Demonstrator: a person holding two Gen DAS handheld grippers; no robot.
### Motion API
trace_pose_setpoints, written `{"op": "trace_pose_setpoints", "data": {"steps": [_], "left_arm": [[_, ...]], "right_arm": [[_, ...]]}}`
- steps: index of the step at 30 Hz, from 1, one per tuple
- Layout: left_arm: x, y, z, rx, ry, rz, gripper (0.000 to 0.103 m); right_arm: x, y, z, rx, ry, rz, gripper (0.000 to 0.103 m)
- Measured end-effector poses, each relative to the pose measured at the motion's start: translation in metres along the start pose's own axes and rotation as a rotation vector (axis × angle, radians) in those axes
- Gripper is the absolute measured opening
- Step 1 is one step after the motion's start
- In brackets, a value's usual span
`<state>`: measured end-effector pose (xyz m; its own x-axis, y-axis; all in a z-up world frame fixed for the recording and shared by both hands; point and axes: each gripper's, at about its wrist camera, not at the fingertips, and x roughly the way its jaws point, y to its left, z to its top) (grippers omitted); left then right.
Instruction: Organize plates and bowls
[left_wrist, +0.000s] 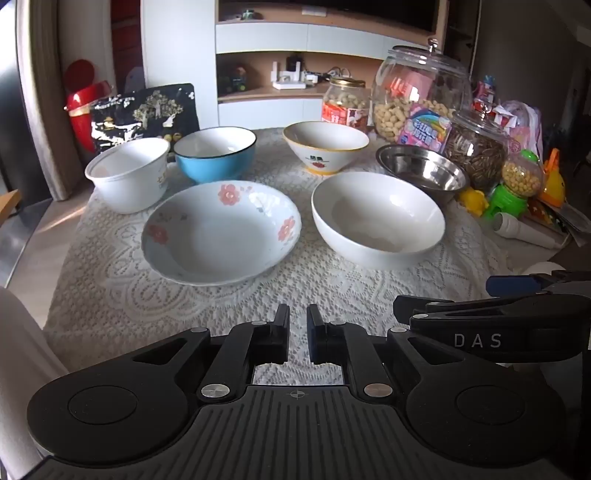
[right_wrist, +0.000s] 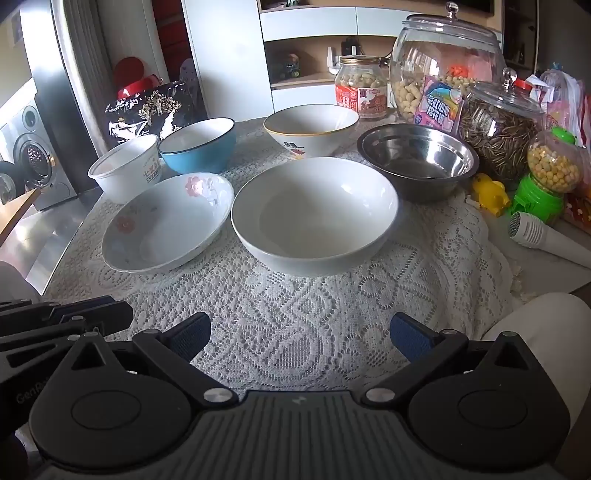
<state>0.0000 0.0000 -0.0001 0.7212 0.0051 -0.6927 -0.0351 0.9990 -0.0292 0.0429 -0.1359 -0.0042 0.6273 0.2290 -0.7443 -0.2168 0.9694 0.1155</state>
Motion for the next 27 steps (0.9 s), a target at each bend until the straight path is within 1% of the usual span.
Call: {"op": "trace_pose_setpoints", "data": {"steps": [10, 15, 27], "left_arm": [[-0.0017, 0.0031, -0.0026, 0.000, 0.002, -0.006, 0.011], [0.0015, 0.0044, -0.0055, -0.001, 0.006, -0.006, 0.011], [0.0064, 0.0056, -0.0043, -0.011, 0.031, -0.003, 0.011]], "right_arm": [[-0.0037, -0.0025, 0.0019, 0.010, 0.011, 0.009, 0.103], [0.0012, -0.0004, -0.0002, 0.012, 0.013, 0.008, 0.103], [0.0006, 0.0000, -0.0006, 0.014, 0.015, 0.010, 0.103]]}}
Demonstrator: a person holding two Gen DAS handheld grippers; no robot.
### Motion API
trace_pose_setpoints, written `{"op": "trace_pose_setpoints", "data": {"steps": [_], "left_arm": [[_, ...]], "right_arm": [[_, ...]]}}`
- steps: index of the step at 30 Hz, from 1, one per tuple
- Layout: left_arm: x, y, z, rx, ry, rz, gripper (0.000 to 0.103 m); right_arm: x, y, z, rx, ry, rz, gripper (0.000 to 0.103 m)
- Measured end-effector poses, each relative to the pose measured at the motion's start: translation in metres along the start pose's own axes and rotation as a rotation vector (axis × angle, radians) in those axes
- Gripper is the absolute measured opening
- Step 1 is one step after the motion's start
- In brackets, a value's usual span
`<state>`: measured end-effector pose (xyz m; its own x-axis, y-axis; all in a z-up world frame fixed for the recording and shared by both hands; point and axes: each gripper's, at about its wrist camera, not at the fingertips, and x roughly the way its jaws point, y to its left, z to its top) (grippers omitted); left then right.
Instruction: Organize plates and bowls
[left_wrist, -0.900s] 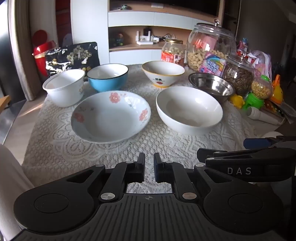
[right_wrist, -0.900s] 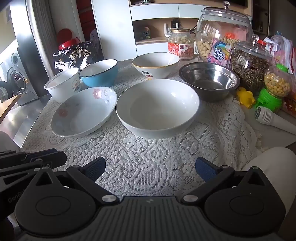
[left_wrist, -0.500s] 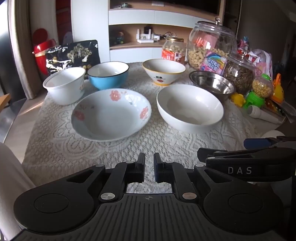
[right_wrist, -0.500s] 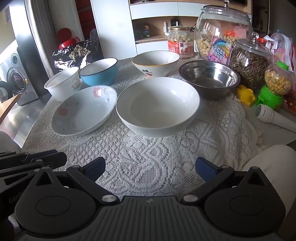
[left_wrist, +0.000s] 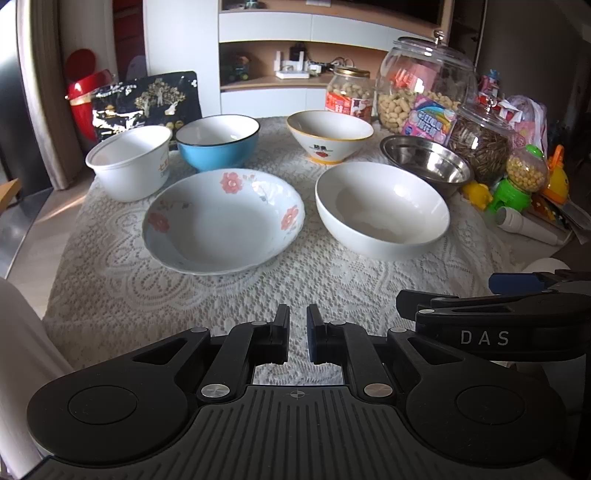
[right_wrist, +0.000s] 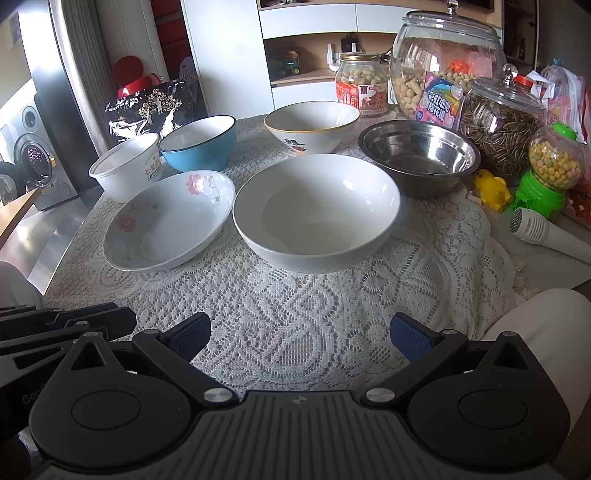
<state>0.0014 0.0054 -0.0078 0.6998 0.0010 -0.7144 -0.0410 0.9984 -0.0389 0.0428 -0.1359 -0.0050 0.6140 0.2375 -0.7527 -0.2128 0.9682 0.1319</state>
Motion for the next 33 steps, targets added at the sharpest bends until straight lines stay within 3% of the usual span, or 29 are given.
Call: {"op": "trace_pose_setpoints", "data": {"steps": [33], "left_arm": [[-0.0010, -0.0003, 0.0001, 0.001, 0.003, 0.000, 0.011]], "right_arm": [[0.0001, 0.0013, -0.0023, 0.006, 0.008, 0.005, 0.103]]}}
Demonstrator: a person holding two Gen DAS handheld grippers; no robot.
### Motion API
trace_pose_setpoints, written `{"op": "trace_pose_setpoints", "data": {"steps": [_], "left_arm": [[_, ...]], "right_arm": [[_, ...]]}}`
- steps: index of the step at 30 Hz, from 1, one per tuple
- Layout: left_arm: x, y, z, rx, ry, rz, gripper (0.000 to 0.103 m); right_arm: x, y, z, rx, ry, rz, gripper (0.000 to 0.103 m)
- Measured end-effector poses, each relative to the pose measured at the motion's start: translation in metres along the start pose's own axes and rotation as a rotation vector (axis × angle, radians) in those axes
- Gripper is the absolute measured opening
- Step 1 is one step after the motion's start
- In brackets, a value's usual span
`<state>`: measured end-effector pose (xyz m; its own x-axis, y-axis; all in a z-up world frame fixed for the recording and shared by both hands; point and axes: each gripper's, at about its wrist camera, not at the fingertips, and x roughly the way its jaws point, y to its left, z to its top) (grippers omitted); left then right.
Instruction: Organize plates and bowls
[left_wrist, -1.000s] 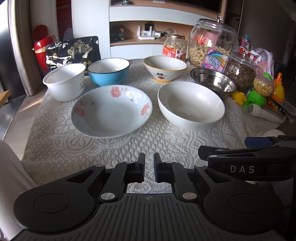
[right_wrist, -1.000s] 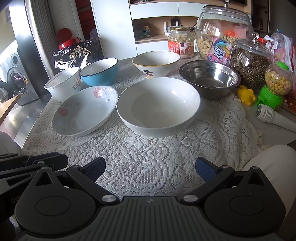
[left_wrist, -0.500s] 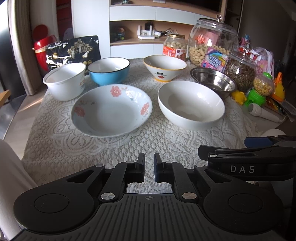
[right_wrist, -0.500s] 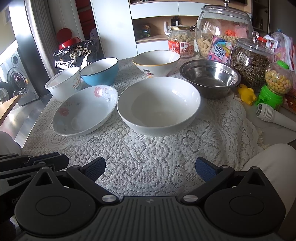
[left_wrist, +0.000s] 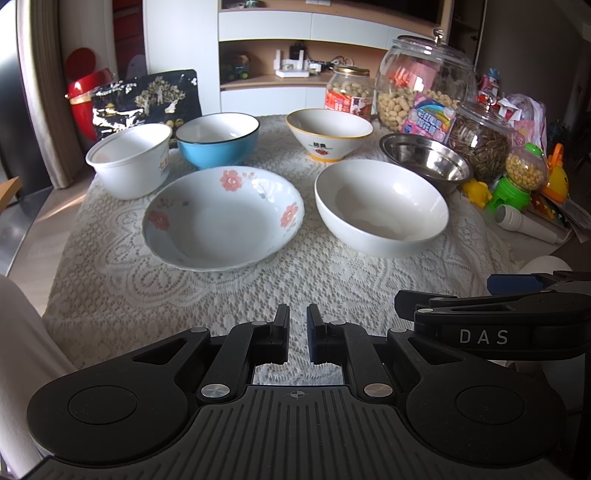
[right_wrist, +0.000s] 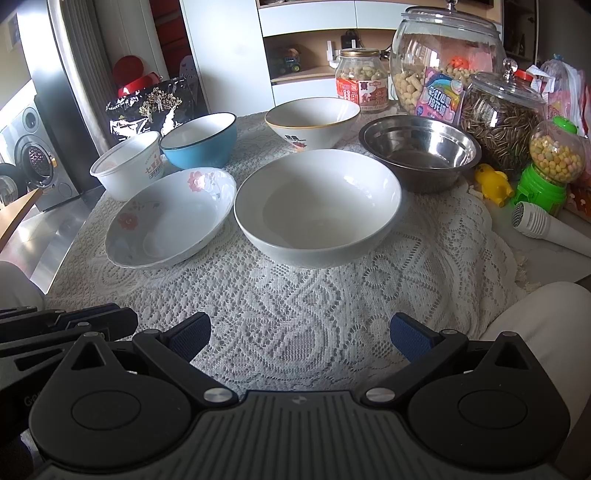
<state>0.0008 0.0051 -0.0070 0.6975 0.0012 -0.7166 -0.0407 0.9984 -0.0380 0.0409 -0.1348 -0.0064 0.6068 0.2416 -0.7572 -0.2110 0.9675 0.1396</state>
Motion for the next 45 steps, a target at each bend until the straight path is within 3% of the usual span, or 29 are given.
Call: {"op": "trace_pose_setpoints", "data": {"steps": [30, 35, 38, 41, 45], "left_arm": [[0.001, 0.000, -0.002, -0.003, 0.003, -0.003, 0.011], [0.001, 0.003, -0.003, -0.012, -0.018, -0.021, 0.011], [0.005, 0.011, 0.007, -0.035, -0.046, -0.059, 0.011], [0.017, 0.025, 0.026, -0.099, -0.040, -0.145, 0.011], [0.025, 0.035, 0.050, -0.102, -0.078, -0.288, 0.012]], "right_arm": [[0.001, -0.001, 0.000, 0.011, 0.006, 0.009, 0.103], [0.000, -0.004, 0.006, -0.014, -0.035, 0.021, 0.103], [-0.003, -0.018, 0.024, -0.003, -0.117, 0.027, 0.103], [0.002, -0.042, 0.047, 0.104, -0.164, 0.037, 0.103], [0.023, -0.069, 0.069, 0.210, -0.157, 0.088, 0.103]]}}
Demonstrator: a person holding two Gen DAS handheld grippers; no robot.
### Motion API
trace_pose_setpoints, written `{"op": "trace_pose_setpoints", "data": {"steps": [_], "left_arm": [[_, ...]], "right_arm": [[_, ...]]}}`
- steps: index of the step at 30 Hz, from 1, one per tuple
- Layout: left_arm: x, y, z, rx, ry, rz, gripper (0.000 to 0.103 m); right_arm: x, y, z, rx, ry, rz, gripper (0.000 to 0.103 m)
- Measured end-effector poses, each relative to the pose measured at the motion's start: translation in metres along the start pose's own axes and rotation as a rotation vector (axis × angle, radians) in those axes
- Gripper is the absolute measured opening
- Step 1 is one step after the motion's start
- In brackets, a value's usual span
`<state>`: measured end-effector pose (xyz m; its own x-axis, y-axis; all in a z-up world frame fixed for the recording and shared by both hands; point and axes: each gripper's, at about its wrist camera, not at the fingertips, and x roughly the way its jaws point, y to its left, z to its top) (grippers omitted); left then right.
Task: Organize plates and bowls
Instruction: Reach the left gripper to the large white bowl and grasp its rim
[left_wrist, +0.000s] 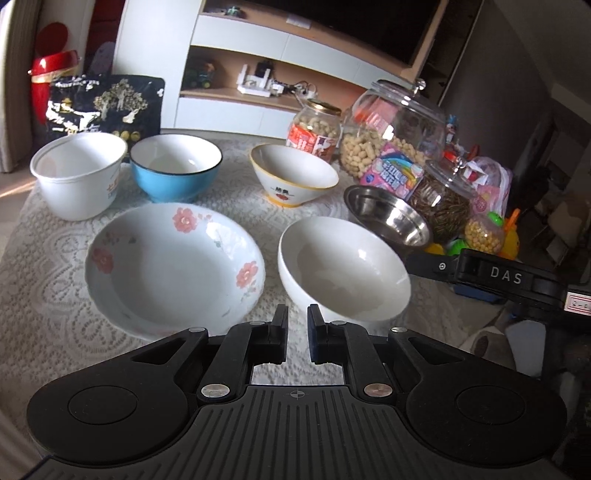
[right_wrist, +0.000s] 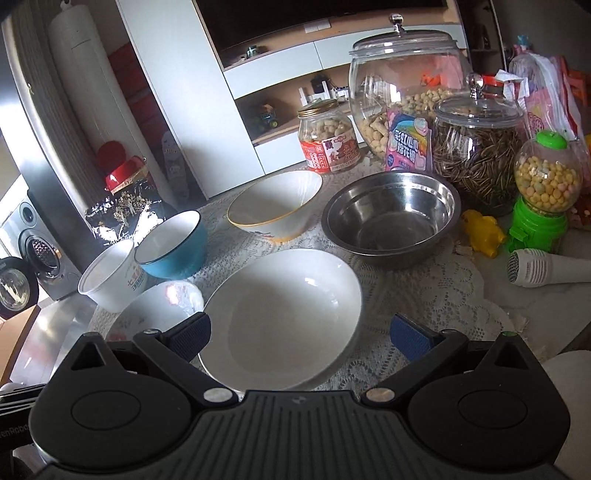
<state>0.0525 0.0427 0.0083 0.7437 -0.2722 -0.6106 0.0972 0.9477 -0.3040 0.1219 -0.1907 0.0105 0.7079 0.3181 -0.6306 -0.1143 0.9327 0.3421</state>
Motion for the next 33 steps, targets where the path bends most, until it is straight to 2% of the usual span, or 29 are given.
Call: {"op": "trace_pose_setpoints", "data": {"steps": [2, 3, 4, 5, 9, 10, 13, 17, 19, 23, 27, 31, 33], "left_arm": [[0.010, 0.001, 0.013, 0.006, 0.026, -0.065, 0.012], [0.018, 0.004, 0.020, 0.004, 0.063, -0.125, 0.012], [0.027, 0.006, 0.027, -0.021, 0.111, -0.152, 0.013], [0.034, 0.008, 0.032, -0.040, 0.133, -0.154, 0.013], [0.049, 0.004, 0.041, 0.022, 0.110, -0.068, 0.013], [0.054, 0.005, 0.046, 0.027, 0.117, -0.070, 0.013], [0.062, 0.005, 0.072, 0.094, 0.112, -0.168, 0.013], [0.089, -0.005, 0.113, 0.234, 0.146, -0.156, 0.013], [0.111, -0.003, 0.124, 0.250, 0.187, -0.160, 0.013], [0.146, 0.000, 0.127, 0.306, 0.253, -0.169, 0.013], [0.165, 0.010, 0.117, 0.279, 0.318, -0.194, 0.013], [0.167, 0.017, 0.114, 0.298, 0.319, -0.157, 0.013], [0.168, 0.020, 0.115, 0.294, 0.324, -0.154, 0.013]], "right_arm": [[0.014, -0.007, 0.003, 0.024, 0.029, 0.020, 0.103], [0.022, -0.010, 0.004, 0.040, 0.048, 0.030, 0.103], [0.029, -0.013, 0.005, 0.059, 0.065, 0.039, 0.103], [0.037, -0.016, 0.005, 0.087, 0.083, 0.048, 0.103], [0.062, -0.026, 0.001, 0.169, 0.135, 0.066, 0.103], [0.067, -0.027, 0.000, 0.179, 0.152, 0.068, 0.103], [0.085, -0.030, -0.001, 0.192, 0.219, 0.069, 0.103], [0.096, -0.036, -0.003, 0.227, 0.284, 0.041, 0.103], [0.100, -0.040, -0.004, 0.257, 0.318, 0.050, 0.103], [0.103, -0.044, -0.003, 0.249, 0.336, 0.080, 0.103], [0.103, -0.053, -0.002, 0.290, 0.346, 0.117, 0.103], [0.101, -0.066, -0.004, 0.374, 0.337, 0.151, 0.103], [0.099, -0.065, -0.003, 0.342, 0.340, 0.160, 0.103]]}}
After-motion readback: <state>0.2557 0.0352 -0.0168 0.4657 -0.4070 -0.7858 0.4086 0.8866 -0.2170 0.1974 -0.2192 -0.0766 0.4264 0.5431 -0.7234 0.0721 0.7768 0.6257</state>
